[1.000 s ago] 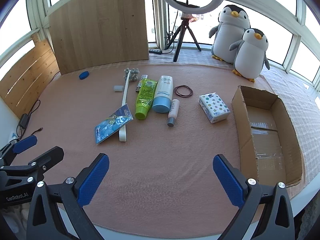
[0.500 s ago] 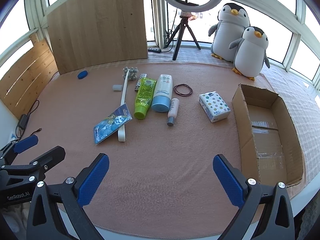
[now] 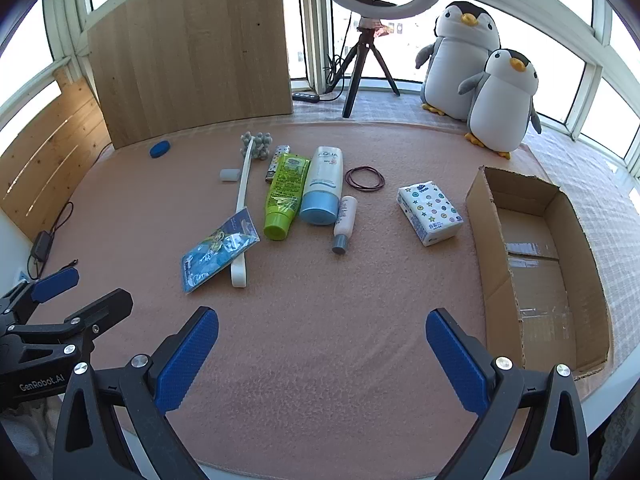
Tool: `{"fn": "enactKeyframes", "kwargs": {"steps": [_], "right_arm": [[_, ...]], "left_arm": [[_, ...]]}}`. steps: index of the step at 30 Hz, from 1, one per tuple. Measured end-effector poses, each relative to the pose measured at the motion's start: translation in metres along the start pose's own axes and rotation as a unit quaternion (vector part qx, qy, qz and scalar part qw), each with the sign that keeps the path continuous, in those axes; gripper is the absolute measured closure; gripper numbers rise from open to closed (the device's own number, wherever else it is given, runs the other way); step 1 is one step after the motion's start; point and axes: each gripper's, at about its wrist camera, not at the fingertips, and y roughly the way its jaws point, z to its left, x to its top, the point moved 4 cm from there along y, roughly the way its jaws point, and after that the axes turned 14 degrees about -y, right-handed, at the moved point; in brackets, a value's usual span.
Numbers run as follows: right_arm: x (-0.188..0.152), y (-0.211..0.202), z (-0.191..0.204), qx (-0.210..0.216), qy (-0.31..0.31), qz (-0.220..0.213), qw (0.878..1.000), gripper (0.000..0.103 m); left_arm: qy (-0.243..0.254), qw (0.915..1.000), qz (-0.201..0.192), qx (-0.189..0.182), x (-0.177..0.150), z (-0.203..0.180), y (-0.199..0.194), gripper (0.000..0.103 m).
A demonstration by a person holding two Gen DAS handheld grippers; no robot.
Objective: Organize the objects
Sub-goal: 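Move the left tool toward the blue card package on the table, then lower the left tool and close its fingers on the blue card package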
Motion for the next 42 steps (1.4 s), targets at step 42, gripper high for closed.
{"fn": "enactKeyframes", "kwargs": {"steps": [42], "right_arm": [[-0.037, 0.006, -0.062, -0.043, 0.084, 0.037, 0.995, 0.001]], "left_arm": [[0.113, 0.9910, 0.048, 0.053, 0.050, -0.088, 0.146, 0.000]]}}
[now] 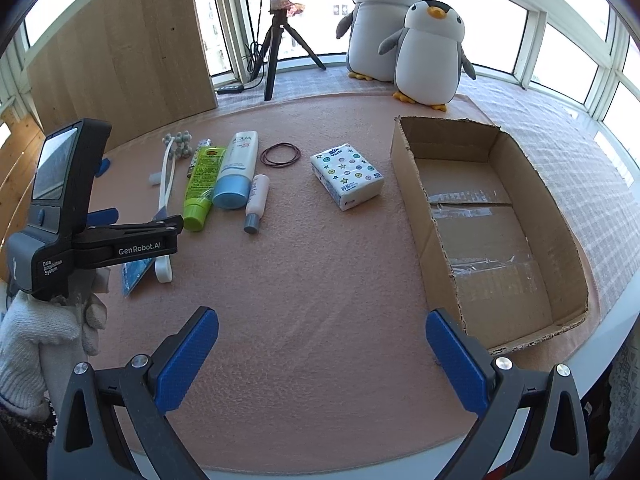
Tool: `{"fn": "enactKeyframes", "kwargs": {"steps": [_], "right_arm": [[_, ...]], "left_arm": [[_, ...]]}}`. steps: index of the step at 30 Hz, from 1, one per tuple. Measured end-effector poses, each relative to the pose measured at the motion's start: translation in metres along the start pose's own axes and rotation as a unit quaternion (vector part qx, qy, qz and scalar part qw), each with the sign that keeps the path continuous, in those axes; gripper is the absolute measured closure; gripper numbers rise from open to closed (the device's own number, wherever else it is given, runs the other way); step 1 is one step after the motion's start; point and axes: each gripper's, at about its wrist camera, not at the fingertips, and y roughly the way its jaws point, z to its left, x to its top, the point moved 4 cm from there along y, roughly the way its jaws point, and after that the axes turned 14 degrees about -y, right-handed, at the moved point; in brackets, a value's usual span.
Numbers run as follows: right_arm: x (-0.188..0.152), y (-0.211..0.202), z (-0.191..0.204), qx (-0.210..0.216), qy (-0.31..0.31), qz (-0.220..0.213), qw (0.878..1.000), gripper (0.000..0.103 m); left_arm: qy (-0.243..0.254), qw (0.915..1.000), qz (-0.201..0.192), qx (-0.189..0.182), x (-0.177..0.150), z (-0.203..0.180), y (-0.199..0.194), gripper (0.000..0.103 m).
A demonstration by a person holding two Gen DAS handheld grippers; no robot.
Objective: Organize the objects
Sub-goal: 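Lower the left tool and close its fingers on the blue card package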
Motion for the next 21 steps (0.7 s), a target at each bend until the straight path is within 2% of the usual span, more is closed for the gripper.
{"fn": "enactKeyframes", "kwargs": {"steps": [11, 16, 21], "right_arm": [[0.002, 0.004, 0.006, 0.005, -0.010, 0.004, 1.000, 0.001], [0.003, 0.004, 0.008, 0.005, -0.013, 0.006, 1.000, 0.001], [0.003, 0.003, 0.009, 0.005, -0.016, 0.004, 1.000, 0.001]], "left_arm": [[-0.018, 0.9997, 0.010, 0.016, 0.000, 0.026, 0.010, 0.000], [-0.037, 0.9989, 0.008, 0.028, 0.000, 0.050, 0.009, 0.000], [-0.058, 0.9981, 0.006, 0.019, 0.001, 0.078, 0.006, 0.002]]}}
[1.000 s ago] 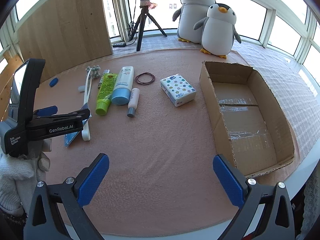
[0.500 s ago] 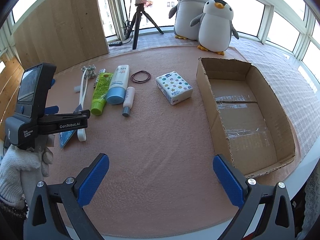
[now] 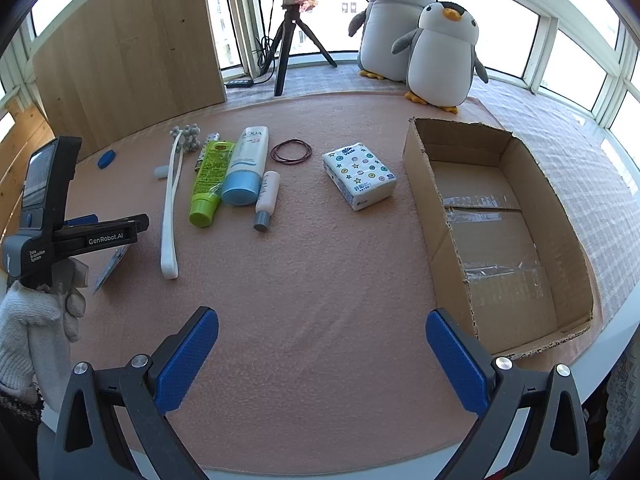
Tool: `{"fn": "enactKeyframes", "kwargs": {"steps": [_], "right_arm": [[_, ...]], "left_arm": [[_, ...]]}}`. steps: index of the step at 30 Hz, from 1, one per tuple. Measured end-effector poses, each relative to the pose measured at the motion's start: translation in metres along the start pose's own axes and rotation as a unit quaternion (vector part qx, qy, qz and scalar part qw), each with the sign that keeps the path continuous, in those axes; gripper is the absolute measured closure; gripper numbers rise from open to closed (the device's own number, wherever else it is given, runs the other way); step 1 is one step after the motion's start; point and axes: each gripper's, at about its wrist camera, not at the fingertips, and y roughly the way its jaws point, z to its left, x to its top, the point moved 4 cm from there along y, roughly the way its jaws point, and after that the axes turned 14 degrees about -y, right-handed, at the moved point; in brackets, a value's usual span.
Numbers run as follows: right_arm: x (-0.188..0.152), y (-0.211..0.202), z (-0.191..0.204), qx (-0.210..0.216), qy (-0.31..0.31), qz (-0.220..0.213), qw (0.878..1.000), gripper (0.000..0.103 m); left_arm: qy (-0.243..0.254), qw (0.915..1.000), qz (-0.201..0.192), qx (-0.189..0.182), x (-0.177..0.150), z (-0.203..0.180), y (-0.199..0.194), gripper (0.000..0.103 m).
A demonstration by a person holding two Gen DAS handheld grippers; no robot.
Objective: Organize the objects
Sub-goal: 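Lower the left tool and close its fingers on the blue card package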
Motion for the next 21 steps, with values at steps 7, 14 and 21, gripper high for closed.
{"fn": "enactKeyframes", "kwargs": {"steps": [7, 14, 21], "right_arm": [[-0.001, 0.003, 0.003, 0.006, -0.001, 0.005, 1.000, 0.001], [-0.004, 0.005, 0.013, 0.012, -0.011, 0.010, 1.000, 0.001], [-0.005, 0.004, 0.016, 0.014, -0.013, 0.009, 1.000, 0.001]], "left_arm": [[0.013, 0.9993, 0.032, -0.010, -0.008, 0.027, 0.005, 0.002], [-0.025, 0.9937, 0.054, -0.095, -0.019, 0.039, -0.016, 0.002], [0.011, 0.9964, 0.056, -0.063, -0.033, 0.062, -0.013, 0.002]]}}
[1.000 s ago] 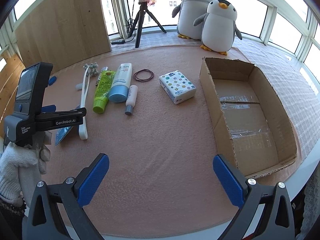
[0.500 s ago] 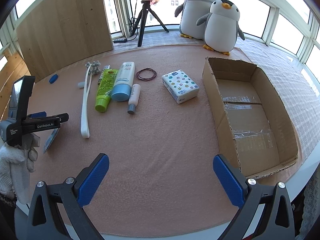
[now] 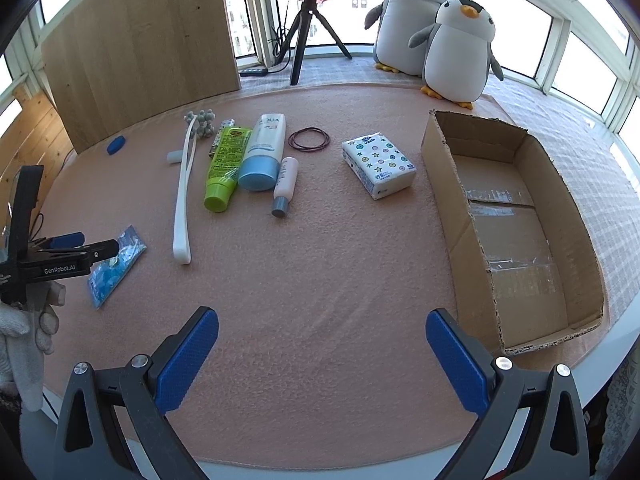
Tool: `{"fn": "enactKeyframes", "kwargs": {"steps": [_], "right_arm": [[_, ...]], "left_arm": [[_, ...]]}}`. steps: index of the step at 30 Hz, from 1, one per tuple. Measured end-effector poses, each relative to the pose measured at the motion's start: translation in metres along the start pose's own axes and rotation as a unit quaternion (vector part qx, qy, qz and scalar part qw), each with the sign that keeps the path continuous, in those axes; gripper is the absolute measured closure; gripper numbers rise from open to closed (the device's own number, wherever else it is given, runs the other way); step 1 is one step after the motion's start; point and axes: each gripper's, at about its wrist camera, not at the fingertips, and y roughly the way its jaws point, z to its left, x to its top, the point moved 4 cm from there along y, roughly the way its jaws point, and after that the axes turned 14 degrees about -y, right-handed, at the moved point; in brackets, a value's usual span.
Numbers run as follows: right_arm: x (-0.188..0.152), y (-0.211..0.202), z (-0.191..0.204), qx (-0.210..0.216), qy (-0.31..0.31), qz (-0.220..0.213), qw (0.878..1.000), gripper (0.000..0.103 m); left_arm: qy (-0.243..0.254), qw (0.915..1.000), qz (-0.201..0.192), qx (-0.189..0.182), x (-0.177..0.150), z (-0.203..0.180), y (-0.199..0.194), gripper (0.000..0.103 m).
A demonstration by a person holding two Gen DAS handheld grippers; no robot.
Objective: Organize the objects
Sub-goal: 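Lower the left tool and close its fingers on the blue card package, then carry the blue card package with the left tool into the cardboard box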
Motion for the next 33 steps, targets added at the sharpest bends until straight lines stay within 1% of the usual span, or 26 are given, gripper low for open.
{"fn": "enactKeyframes", "kwargs": {"steps": [4, 7, 11, 15, 17, 21, 22, 23, 25, 26, 28, 30, 31, 33], "right_arm": [[-0.001, 0.002, 0.004, 0.002, -0.002, 0.004, 1.000, 0.001], [-0.001, 0.003, 0.009, 0.004, -0.007, 0.006, 1.000, 0.001], [-0.002, 0.002, 0.012, 0.004, -0.012, 0.006, 1.000, 0.001], [-0.003, 0.002, 0.010, 0.004, -0.009, 0.008, 1.000, 0.001], [-0.003, 0.002, 0.009, 0.005, -0.007, 0.009, 1.000, 0.001], [-0.004, 0.002, 0.007, 0.006, -0.007, 0.008, 1.000, 0.001], [-0.004, 0.003, 0.006, 0.007, -0.007, 0.008, 1.000, 0.001], [-0.004, 0.003, 0.005, 0.008, -0.006, 0.008, 1.000, 0.001], [-0.004, 0.004, 0.004, 0.010, -0.006, 0.009, 1.000, 0.001], [-0.004, 0.005, 0.004, 0.010, -0.006, 0.009, 1.000, 0.001], [-0.004, 0.005, 0.002, 0.011, -0.006, 0.009, 1.000, 0.001], [-0.004, 0.006, 0.001, 0.013, -0.006, 0.009, 1.000, 0.001], [-0.003, 0.006, 0.000, 0.013, -0.006, 0.009, 1.000, 0.001], [-0.003, 0.006, -0.001, 0.015, -0.006, 0.009, 1.000, 0.001]], "left_arm": [[-0.020, 0.9997, 0.015, 0.001, -0.003, 0.020, 0.009, 0.002], [-0.030, 0.9991, 0.025, -0.014, -0.005, 0.025, 0.012, 0.003], [-0.020, 0.9988, 0.039, -0.022, -0.014, 0.019, 0.019, 0.004], [0.006, 0.9994, 0.034, -0.008, -0.022, 0.007, 0.021, 0.006], [0.017, 0.9993, 0.032, -0.005, -0.026, 0.001, 0.020, 0.009], [0.040, 0.9988, 0.028, 0.007, -0.035, -0.012, 0.017, 0.020], [0.045, 0.9986, 0.027, 0.008, -0.036, -0.015, 0.017, 0.025], [0.048, 0.9985, 0.026, 0.006, -0.038, -0.018, 0.016, 0.028], [0.049, 0.9983, 0.030, 0.001, -0.037, -0.025, 0.014, 0.038], [0.050, 0.9982, 0.032, -0.003, -0.038, -0.028, 0.013, 0.040], [0.052, 0.9980, 0.035, -0.005, -0.039, -0.032, 0.012, 0.041], [0.049, 0.9982, 0.033, 0.005, -0.038, -0.034, 0.013, 0.040], [0.043, 0.9984, 0.034, 0.009, -0.037, -0.034, 0.014, 0.036], [0.035, 0.9986, 0.035, 0.014, -0.034, -0.032, 0.015, 0.032]]}}
